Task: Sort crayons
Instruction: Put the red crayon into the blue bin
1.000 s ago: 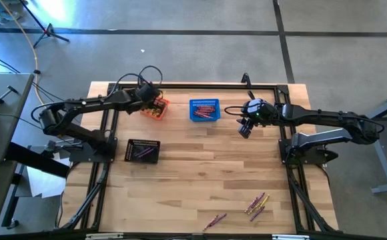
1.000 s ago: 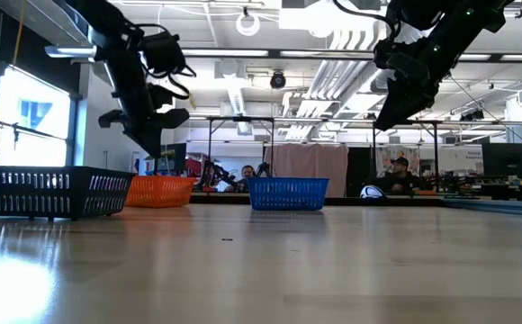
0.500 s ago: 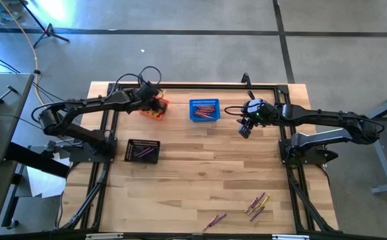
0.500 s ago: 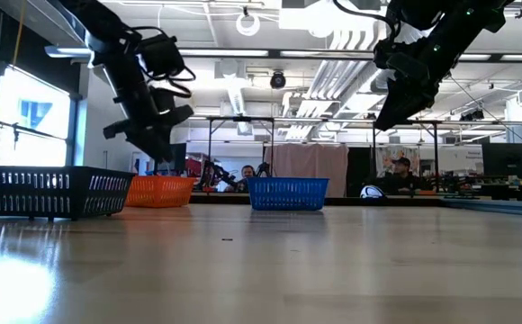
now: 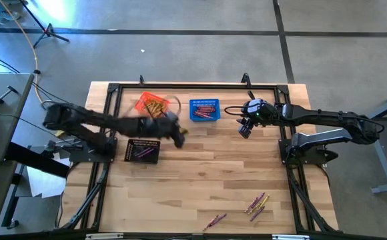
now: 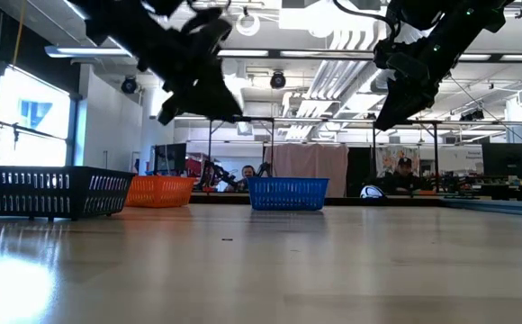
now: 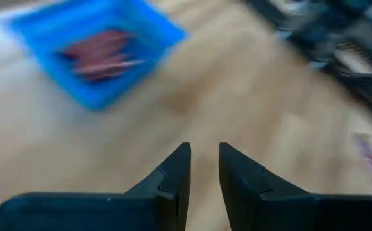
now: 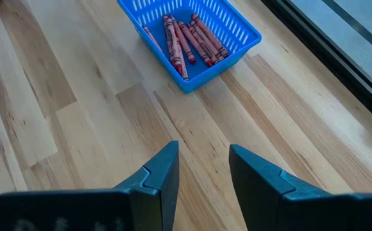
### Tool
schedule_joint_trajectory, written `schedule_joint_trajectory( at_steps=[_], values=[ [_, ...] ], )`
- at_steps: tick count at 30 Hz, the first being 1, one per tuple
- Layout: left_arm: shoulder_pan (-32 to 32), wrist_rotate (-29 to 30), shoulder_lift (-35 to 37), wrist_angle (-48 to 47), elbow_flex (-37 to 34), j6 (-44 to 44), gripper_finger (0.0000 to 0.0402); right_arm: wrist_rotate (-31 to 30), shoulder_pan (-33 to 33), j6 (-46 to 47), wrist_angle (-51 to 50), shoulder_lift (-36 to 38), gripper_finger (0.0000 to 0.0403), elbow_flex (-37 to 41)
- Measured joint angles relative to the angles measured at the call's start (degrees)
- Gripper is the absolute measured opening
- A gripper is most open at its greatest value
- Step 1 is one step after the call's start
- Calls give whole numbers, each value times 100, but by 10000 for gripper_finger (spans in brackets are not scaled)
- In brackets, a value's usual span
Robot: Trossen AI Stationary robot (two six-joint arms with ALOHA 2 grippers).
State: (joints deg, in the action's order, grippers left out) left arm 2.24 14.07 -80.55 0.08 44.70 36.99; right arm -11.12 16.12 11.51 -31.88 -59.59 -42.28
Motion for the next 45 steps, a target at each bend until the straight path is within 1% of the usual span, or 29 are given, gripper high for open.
schedule_joint_trajectory(
  at_steps=[3, 6, 8, 10, 13, 18, 23, 25, 29, 31, 35, 41, 45],
  values=[
    [-906, 487, -545, 447, 225, 296, 66, -2, -1, -1, 1, 0, 124, -2],
    [-1657, 845, -1288, 495, 795, 485, 71, -1, -2, 0, 2, -1, 124, -2],
    [-2056, 1010, -1828, 326, 1302, 491, 74, -1, -1, -1, 0, -1, 124, -2],
    [-2369, 1172, -2332, -45, 1854, 495, 76, -2, 0, 0, 0, 0, 124, -2],
    [-2699, 1353, -2971, -696, 2690, 687, 80, 0, -2, -2, 0, -2, 124, -2],
    [-3023, 1394, -3798, -1646, 3870, 1216, 83, -1, -1, 0, 0, 0, 124, -2],
    [-3249, 1359, -4373, -2041, 4726, 1280, 83, 0, 0, 0, 0, -2, 124, -2],
    [-3316, 1354, -4500, -2187, 4924, 1245, 83, 0, -1, 0, 0, 0, 124, -2],
    [-3451, 1279, -4582, -2152, 5164, 1355, 83, 0, 0, 0, -1, -1, 124, -2],
    [-3518, 1107, -4576, -1916, 5201, 1420, 83, -1, -1, 0, 2, -1, 124, -2],
    [-3686, 1045, -4653, -1522, 5204, 1290, 83, -2, 0, 0, 0, 0, 124, -2],
    [-3859, 939, -4953, -1175, 5196, 1287, 83, 0, 0, 0, 3, -2, 124, -2],
    [-3920, 748, -5190, -1061, 5331, 1056, 83, -2, -1, 0, 0, -2, 124, -2]
  ],
)
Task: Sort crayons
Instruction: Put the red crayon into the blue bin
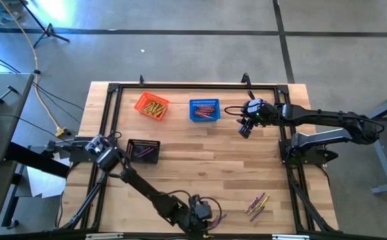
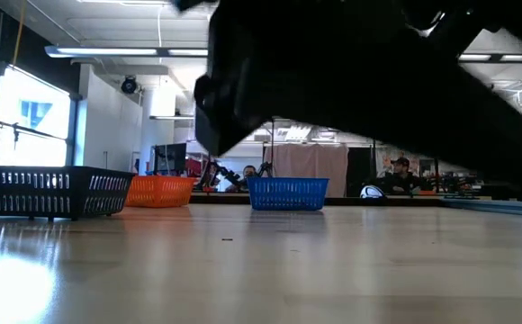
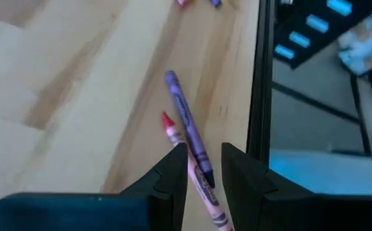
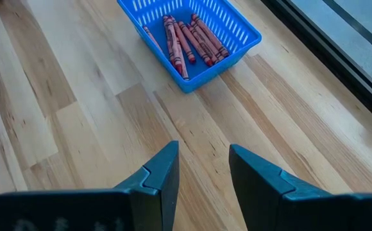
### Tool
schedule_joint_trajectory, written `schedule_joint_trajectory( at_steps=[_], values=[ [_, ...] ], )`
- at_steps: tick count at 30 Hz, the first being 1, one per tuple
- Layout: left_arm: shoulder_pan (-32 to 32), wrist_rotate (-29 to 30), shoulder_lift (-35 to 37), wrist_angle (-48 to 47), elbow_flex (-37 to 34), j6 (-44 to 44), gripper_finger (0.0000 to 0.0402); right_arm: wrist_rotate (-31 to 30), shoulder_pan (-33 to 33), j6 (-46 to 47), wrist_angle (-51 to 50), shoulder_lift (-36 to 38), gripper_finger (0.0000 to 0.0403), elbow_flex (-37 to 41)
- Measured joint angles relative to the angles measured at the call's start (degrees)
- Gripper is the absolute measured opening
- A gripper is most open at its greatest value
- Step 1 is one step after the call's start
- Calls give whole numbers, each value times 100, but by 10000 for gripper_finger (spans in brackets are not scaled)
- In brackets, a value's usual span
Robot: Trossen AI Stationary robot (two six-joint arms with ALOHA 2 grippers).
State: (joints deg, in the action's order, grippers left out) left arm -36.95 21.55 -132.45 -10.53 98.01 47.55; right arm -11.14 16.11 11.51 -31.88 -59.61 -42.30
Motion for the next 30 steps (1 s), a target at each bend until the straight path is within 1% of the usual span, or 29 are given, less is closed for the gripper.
schedule_joint_trajectory(
  at_steps=[8, 15, 23, 27, 30],
  values=[
    [-13, -287, -308, -249, 351, -313, 83, 0, 0, 0, 1, 0, 124, 0],
    [18, -301, -355, -431, 403, -618, 83, 0, 0, 0, 0, 2, 124, 0],
    [55, -795, -404, -677, 403, -735, 83, 1, 0, -1, 0, 1, 124, 0],
    [142, -1187, -395, -729, 403, -873, 83, 0, 1, 0, 0, 2, 124, 0],
    [185, -1212, -391, -815, 407, -1034, 83, 2, 1, 0, 0, 1, 124, 0]
  ],
)
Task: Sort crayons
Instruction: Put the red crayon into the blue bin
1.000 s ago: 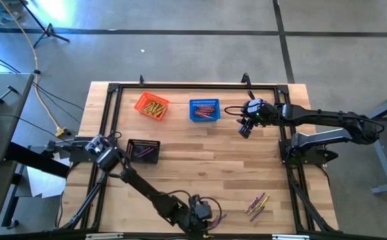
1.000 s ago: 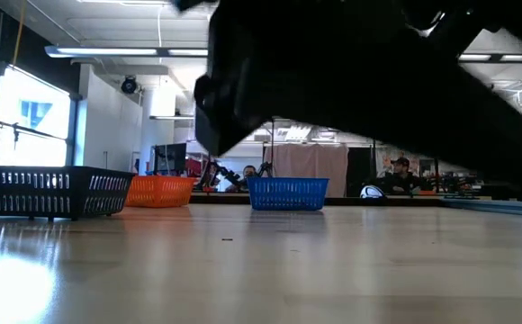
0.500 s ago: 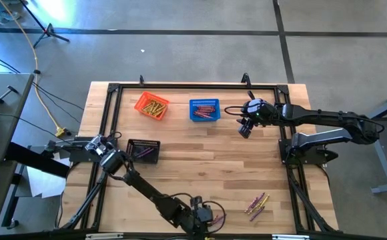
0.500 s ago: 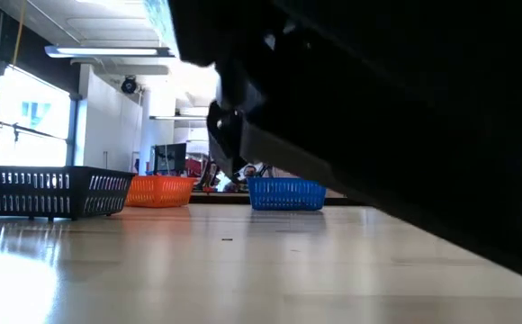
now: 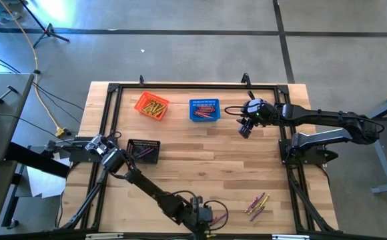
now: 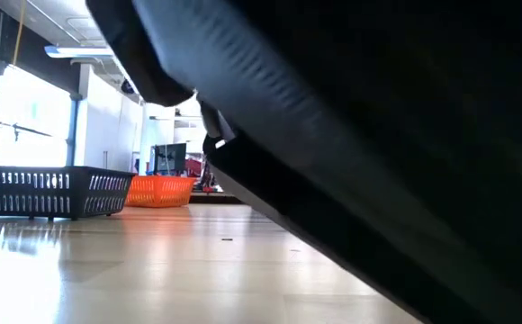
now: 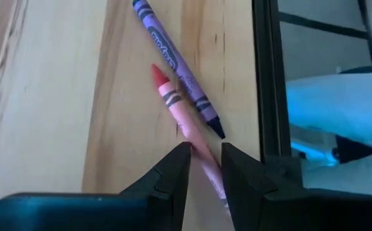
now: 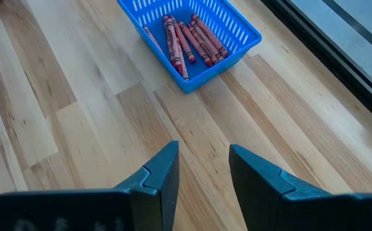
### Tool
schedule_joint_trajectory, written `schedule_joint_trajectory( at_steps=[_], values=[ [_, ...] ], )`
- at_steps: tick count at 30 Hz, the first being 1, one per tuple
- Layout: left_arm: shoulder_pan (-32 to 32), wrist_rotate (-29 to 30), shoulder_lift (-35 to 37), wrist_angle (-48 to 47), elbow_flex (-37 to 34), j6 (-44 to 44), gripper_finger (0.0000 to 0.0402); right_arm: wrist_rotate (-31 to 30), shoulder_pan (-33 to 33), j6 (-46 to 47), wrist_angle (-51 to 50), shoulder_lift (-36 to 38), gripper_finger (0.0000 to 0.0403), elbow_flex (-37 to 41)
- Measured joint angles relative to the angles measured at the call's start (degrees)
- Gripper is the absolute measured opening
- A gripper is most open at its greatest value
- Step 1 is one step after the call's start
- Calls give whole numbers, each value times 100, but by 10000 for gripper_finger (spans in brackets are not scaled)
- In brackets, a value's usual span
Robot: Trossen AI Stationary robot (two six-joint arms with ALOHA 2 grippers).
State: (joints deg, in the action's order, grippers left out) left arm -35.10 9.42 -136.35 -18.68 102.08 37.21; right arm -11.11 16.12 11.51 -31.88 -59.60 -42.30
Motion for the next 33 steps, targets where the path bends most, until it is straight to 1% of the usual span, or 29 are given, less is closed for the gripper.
schedule_joint_trajectory(
  at_steps=[7, 17, 23, 29, 33],
  values=[
    [206, 265, 24, -591, 19, 68, 83, -1, -1, 0, 0, -1, 124, 0],
    [480, 243, 39, -1166, 23, 67, 79, 0, 0, 0, 0, -1, 124, 0],
    [548, 171, 28, -1316, 18, 155, 49, -2, -2, -2, 0, 1, 124, 0],
    [552, 177, 33, -1277, 3, 64, 9, -2, 0, 0, 0, 1, 124, 0],
    [588, 136, 72, -1280, -2, 160, 4, -2, 0, 0, 0, 0, 124, 0]
  ],
)
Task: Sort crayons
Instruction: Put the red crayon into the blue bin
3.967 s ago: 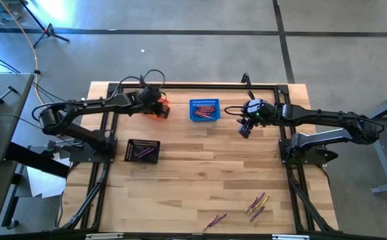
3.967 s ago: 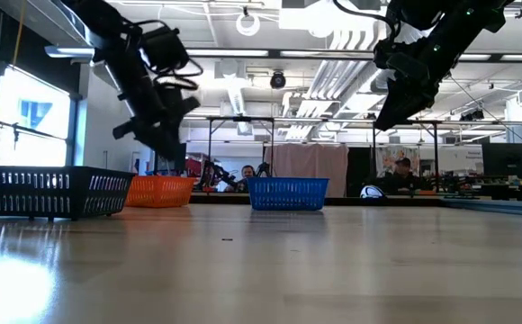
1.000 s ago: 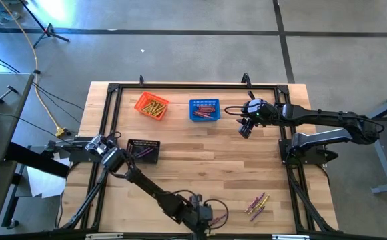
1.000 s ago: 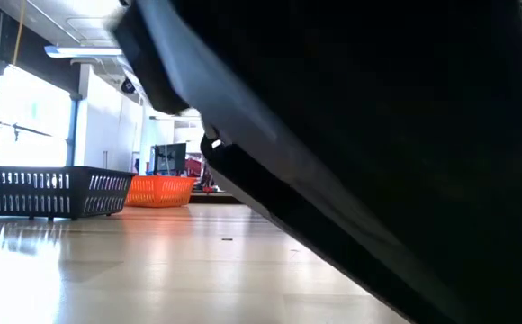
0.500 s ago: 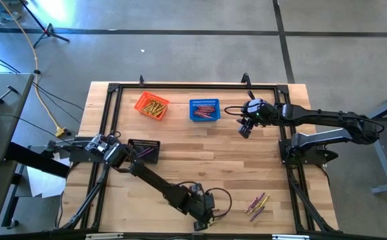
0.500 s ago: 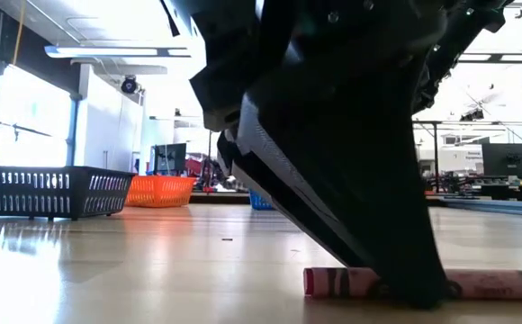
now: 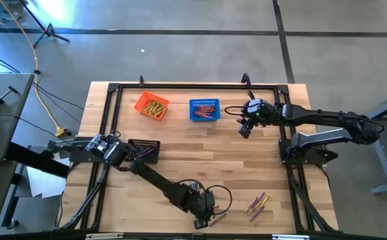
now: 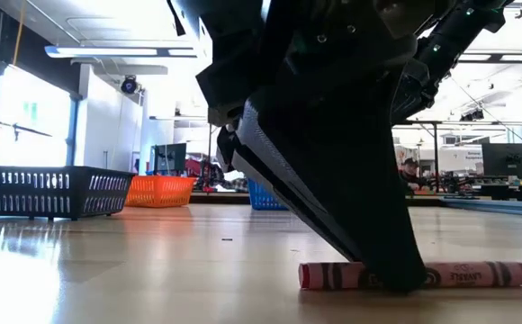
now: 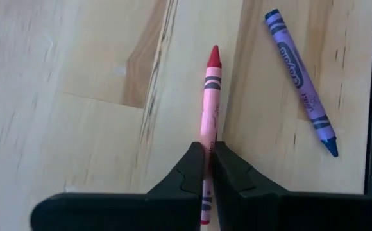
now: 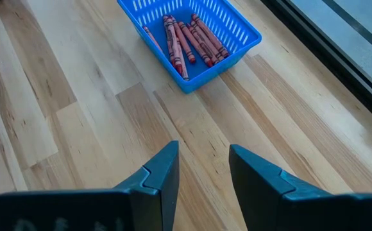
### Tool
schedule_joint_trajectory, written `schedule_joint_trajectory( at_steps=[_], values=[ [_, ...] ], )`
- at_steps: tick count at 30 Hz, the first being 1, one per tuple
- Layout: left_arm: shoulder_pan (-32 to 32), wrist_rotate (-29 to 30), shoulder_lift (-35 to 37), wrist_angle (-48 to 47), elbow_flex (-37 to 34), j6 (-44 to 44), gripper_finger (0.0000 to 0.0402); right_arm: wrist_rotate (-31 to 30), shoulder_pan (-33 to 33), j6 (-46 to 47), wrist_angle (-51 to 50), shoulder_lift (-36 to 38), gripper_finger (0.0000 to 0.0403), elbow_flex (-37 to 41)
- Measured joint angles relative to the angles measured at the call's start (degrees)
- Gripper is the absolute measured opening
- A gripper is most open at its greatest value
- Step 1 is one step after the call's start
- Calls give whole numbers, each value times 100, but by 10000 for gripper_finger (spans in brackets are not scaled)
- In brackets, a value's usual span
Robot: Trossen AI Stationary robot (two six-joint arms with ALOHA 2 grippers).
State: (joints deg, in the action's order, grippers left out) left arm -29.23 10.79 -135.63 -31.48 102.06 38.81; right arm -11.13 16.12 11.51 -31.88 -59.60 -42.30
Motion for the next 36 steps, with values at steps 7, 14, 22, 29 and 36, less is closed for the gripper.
schedule_joint_trajectory(
  at_steps=[7, 14, 22, 29, 36],
  values=[
    [74, 264, 204, -291, -27, 69, 1, 1, 0, 0, 0, 0, 124, 0],
    [33, 763, 546, -1283, -54, 476, 0, 1, 0, 0, 0, -1, 124, 0],
    [-200, 1538, 1429, -2923, -33, 1163, 0, 2, -1, 0, 0, -1, 124, 0],
    [-417, 2133, 1862, -4980, -37, 2541, 1, -1, 0, 0, 1, -1, 124, 0],
    [-418, 2397, 2650, -5450, -937, 3338, 5, 0, 0, 0, 0, 1, 124, 0]
  ],
)
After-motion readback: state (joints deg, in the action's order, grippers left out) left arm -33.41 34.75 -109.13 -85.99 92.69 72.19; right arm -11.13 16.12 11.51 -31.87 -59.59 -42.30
